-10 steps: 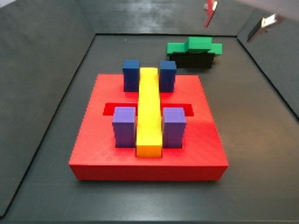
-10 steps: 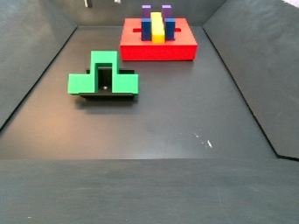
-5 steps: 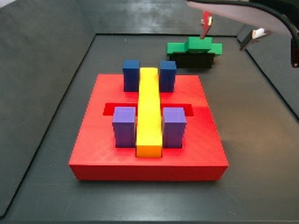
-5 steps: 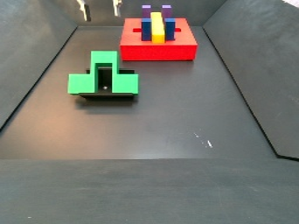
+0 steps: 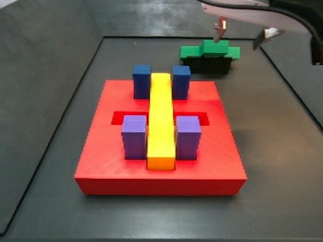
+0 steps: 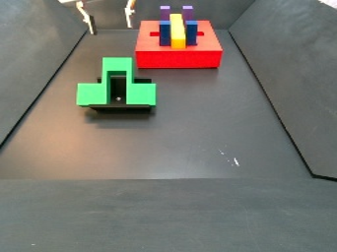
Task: Pick up the green object. Move up. Place the green object on the fixture. Regrasp the green object. Move to above the board. Insert the green object.
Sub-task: Regrasp the green object.
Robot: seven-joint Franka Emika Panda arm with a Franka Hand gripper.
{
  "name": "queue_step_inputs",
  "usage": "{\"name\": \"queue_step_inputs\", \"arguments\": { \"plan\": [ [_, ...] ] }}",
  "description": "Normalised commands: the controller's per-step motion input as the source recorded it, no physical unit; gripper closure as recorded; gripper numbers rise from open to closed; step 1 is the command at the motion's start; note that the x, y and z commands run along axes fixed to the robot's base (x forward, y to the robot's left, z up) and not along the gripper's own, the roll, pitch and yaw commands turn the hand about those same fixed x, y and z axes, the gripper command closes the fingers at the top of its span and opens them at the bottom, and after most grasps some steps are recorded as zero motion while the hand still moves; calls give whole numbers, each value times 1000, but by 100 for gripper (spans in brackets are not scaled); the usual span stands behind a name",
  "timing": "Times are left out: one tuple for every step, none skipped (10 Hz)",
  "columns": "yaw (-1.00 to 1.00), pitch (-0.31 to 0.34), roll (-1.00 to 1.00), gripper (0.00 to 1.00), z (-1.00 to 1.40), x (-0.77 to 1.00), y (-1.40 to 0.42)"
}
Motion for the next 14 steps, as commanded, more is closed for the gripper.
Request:
{"name": "queue_step_inputs", "arguments": {
  "plan": [
    [651, 231, 657, 0, -143, 0, 203],
    [649, 180, 814, 0, -266, 0, 120],
    [669, 200, 851, 0, -260, 0, 91],
    [669, 117, 871, 0, -289, 0, 40],
    [643, 109, 926, 0, -246, 0, 23],
    [603, 123, 989, 0, -194, 0, 14],
    [409, 54, 960, 0, -54, -60, -54],
    [0, -69, 0, 0, -100, -109, -126],
    [-446, -500, -351, 0, 0, 60, -37],
    [-760, -531, -469, 0, 0, 29, 0],
    [-811, -489, -480, 0, 0, 6, 0],
    [-826, -469, -489, 0, 0, 0, 0],
    [-814, -483, -477, 0, 0, 3, 0],
    [-811, -486, -466, 0, 0, 6, 0]
  ]
}}
